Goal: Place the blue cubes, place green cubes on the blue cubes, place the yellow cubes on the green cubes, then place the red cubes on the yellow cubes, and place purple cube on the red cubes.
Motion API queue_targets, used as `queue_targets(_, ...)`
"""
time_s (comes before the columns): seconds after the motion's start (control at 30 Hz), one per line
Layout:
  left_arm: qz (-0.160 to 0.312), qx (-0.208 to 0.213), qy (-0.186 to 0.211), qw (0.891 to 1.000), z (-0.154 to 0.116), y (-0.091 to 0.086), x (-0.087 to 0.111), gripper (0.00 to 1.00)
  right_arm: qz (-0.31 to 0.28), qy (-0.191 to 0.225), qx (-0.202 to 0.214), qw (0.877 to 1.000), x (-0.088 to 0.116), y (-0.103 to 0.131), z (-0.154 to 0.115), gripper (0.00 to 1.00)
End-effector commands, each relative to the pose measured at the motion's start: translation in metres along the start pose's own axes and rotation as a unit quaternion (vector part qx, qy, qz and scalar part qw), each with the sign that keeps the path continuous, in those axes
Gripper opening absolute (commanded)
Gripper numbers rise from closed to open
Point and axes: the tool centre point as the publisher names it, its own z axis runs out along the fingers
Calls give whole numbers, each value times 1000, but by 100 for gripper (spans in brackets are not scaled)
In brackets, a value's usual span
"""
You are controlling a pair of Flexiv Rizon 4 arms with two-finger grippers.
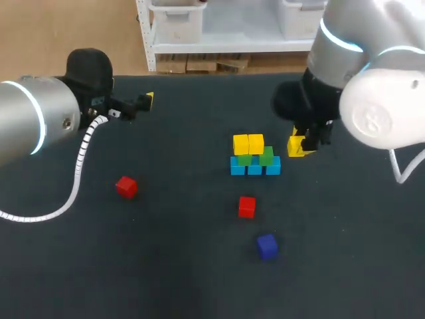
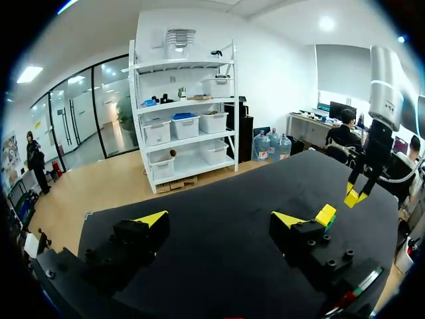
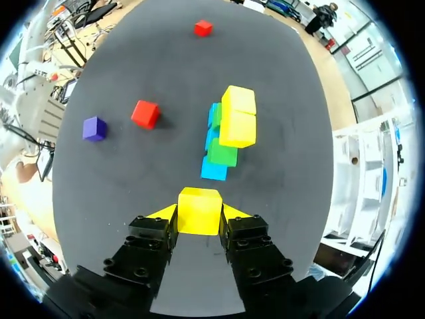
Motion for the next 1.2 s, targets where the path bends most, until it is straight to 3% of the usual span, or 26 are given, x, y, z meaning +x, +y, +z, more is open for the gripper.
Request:
queue_targets(0.03, -1, -5, -4, 1000, 0, -2, 2, 100, 0, 7, -7, 1000, -11, -6, 1, 0)
queue_targets(0.4, -1, -5, -4, 1000, 0, -2, 2, 100, 10, 5, -24, 1000, -30, -22, 8, 0)
queue_targets(0.53, -1, -5, -4, 1000, 0, -2, 2, 100, 18, 2, -43, 999, -32, -26, 13, 0)
queue_targets(1.2, -1, -5, -4, 1000, 0, -2, 2, 100, 38, 24, -55, 997, -31, -28, 30, 0)
